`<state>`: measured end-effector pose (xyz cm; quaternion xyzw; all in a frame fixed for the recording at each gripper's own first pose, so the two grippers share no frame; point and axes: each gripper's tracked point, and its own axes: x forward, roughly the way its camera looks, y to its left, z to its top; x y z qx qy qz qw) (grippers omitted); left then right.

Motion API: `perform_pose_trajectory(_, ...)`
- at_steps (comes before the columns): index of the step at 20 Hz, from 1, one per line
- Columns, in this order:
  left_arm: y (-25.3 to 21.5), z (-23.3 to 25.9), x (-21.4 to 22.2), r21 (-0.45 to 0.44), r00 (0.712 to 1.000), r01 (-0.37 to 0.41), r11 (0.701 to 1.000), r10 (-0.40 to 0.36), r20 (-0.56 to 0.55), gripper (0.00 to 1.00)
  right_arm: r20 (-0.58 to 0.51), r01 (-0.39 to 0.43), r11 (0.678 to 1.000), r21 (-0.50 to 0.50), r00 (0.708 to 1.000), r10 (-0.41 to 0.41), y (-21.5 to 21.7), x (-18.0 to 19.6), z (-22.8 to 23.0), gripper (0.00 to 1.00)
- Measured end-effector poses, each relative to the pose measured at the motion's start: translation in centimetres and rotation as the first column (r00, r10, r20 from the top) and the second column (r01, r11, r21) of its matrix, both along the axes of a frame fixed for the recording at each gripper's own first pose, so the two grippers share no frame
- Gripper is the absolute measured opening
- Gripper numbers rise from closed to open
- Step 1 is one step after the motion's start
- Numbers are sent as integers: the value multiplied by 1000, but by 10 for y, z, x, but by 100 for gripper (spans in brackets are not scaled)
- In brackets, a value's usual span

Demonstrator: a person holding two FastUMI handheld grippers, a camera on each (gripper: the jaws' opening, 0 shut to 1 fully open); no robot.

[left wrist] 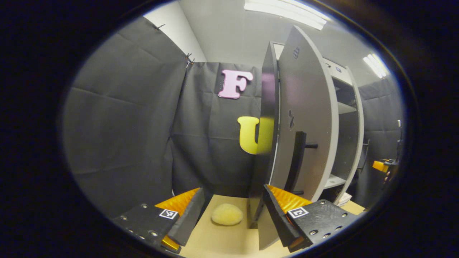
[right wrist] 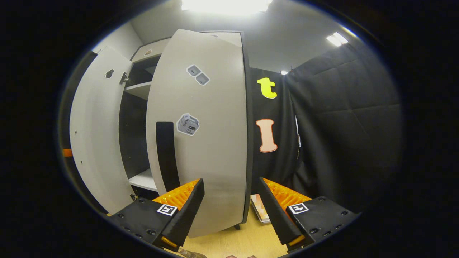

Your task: Grasp the bottle in the cabinet with the left hand and place it on the coaster, then close the right door with the right hand and the left door with the left hand.

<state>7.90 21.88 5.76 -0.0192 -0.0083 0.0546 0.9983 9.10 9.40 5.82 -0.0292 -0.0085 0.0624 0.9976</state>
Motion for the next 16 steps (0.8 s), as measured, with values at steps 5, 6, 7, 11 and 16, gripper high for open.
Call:
perform_pose_trajectory(5, -6, 15, 42, -2, 995, 96, 995, -96, 28, 100, -66, 42, 999, -1, 997, -42, -13, -10, -27, 96)
perform_pose_trajectory(6, -7, 19, 47, -13, 993, 109, 994, -109, 38, 100, -71, 54, 999, 3, 996, -53, -16, -12, -30, 96)
perform_pose_trajectory(7, -11, 21, 53, -20, 991, 129, 991, -129, 39, 97, -79, 64, 998, 8, 995, -63, -19, -14, -34, 96)
perform_pose_trajectory(11, -24, 27, 70, 24, 987, 155, 988, -155, 32, 95, -116, 88, 996, 26, 990, -84, -25, -20, -49, 96)
perform_pose_trajectory(16, -33, 33, 69, 79, 990, 139, 987, -141, 10, 94, -127, 112, 993, 46, 986, -106, -40, -25, -50, 96)
